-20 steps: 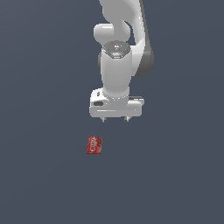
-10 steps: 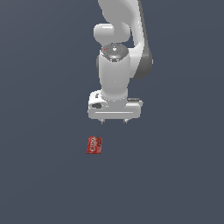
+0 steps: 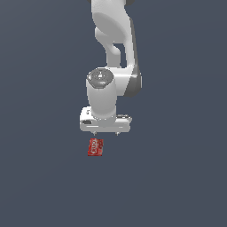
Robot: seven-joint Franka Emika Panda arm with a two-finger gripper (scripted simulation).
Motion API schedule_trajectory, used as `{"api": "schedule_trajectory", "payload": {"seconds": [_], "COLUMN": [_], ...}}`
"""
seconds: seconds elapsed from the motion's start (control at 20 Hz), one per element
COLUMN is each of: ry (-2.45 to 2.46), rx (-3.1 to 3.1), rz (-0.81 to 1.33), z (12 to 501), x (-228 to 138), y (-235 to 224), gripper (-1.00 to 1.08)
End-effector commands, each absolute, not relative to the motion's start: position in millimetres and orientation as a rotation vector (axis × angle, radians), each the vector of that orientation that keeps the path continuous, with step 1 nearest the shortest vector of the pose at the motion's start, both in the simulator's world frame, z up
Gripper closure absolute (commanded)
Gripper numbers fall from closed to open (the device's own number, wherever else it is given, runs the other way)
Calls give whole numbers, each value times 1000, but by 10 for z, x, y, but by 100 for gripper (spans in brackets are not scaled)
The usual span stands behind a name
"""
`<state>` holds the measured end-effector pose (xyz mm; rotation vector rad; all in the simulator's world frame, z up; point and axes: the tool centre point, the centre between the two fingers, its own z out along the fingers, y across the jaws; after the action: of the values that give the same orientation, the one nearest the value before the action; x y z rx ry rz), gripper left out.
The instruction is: Pick up the object and move it to a goal position.
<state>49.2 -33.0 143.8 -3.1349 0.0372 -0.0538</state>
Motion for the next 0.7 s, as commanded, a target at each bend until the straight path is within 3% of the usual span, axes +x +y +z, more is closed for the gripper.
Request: {"api": "schedule_trajectory", "payload": {"seconds": [0.0,0.65], "ry": [50,83], "rx": [-3137,-3140], "rz": [-39,-1], "z": [1238,665], "x": [542,622], "y": [-488,-925], "gripper": [-92,-92]}}
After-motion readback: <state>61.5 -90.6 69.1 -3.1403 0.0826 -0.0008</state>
